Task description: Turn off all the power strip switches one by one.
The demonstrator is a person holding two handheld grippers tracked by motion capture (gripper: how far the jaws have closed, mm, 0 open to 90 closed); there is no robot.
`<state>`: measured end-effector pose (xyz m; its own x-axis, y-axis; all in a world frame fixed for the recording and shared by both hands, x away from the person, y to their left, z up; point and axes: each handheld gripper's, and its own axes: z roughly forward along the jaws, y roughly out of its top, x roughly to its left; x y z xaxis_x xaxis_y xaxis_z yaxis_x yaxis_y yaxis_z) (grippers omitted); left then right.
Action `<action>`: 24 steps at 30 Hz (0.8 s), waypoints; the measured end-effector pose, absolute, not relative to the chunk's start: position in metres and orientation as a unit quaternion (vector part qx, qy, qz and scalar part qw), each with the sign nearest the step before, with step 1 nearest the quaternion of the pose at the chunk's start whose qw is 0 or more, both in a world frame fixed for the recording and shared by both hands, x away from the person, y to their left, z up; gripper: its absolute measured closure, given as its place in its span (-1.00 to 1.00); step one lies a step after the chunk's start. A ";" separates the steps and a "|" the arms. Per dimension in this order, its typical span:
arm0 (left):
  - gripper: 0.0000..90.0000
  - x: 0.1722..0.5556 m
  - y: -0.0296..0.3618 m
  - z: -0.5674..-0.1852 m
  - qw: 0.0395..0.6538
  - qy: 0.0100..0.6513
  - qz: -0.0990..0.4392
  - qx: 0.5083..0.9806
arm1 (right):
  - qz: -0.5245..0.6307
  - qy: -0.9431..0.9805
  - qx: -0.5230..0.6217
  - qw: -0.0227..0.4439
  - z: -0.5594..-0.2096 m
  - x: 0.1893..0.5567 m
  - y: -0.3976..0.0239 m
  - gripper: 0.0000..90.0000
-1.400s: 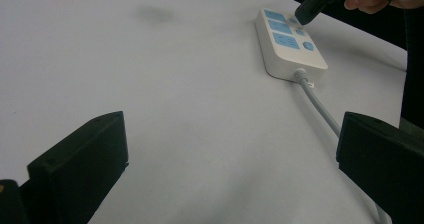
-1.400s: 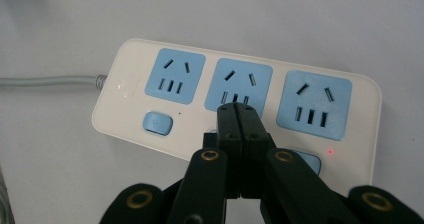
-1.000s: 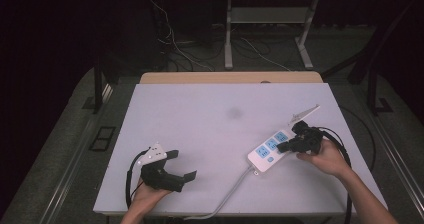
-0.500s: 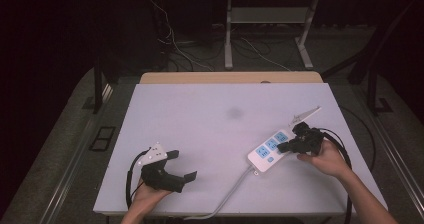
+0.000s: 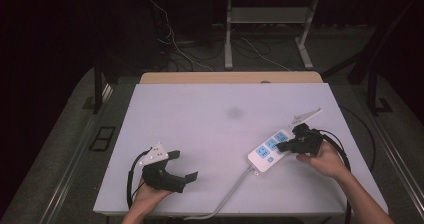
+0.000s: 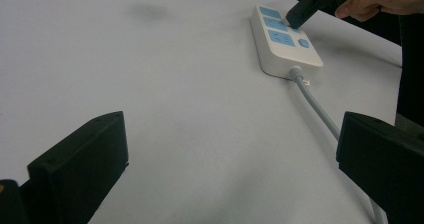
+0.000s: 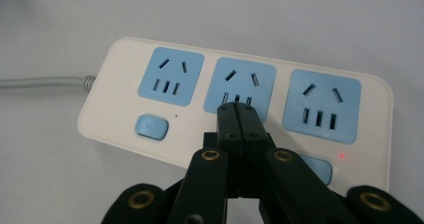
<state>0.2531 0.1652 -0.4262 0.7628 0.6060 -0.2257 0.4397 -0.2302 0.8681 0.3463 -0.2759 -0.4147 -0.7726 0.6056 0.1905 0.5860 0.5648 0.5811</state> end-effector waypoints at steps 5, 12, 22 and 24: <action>-1.00 0.253 0.168 -0.426 0.524 0.336 0.081 0.779 | 0.321 0.884 0.341 0.016 -0.415 0.347 -0.275 1.00; -1.00 0.253 0.168 -0.425 0.524 0.335 0.081 0.779 | 0.318 0.885 0.340 0.022 -0.415 0.344 -0.274 1.00; -1.00 0.254 0.168 -0.427 0.524 0.340 0.079 0.777 | 0.324 0.883 0.340 0.018 -0.415 0.345 -0.276 1.00; -1.00 0.255 0.169 -0.427 0.523 0.340 0.079 0.777 | 0.322 0.883 0.340 0.017 -0.415 0.346 -0.276 1.00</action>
<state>0.2545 0.1687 -0.4267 0.7560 0.6117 -0.2331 0.4459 -0.2206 0.8675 0.3456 -0.2762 -0.4149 -0.7681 0.6119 0.1887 0.5897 0.5610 0.5810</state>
